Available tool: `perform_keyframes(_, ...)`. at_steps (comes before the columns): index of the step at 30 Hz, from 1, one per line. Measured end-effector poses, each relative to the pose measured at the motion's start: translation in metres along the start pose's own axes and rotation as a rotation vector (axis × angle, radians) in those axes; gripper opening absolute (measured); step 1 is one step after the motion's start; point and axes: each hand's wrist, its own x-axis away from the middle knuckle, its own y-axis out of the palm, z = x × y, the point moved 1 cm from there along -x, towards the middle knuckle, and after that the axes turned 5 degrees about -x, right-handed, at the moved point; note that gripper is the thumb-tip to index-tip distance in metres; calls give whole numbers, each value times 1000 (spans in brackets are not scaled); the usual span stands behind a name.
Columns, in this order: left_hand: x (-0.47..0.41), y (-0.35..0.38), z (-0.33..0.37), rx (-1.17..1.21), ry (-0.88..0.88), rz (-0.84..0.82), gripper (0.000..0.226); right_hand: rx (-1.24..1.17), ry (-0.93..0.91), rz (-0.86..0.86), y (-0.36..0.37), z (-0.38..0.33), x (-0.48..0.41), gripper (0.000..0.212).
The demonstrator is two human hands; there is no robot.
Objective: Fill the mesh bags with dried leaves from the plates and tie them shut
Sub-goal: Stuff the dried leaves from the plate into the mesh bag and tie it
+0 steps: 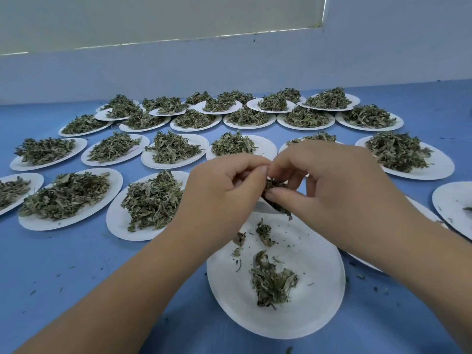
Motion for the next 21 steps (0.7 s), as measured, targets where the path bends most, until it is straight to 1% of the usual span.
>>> perform_keyframes(3,0,-1,-1,5,-9,11,22,10,-13,4,-1,0,0,11)
perform_keyframes(6,-1,-3,-3,2,-30,52,20,-67,0,96,-8,-1,0,12)
perform_keyframes(8,-2,-5,-4,10,-42,75,19,-101,32,142,-12,0,0,17)
perform_keyframes(10,-3,-6,-4,25,-51,96,20,-93,81,111,-13,2,-1,29)
perform_keyframes(13,-3,-8,-4,54,-66,130,20,-78,124,-23,-9,1,0,56)
perform_keyframes(15,-3,-8,-4,86,-77,134,20,-84,130,-88,-4,0,0,67)
perform_keyframes(17,-4,-8,-5,121,-94,136,19,-74,120,-100,-1,0,1,62)
perform_keyframes(21,-3,-7,-5,117,-93,133,19,-112,88,-6,-3,1,1,40)
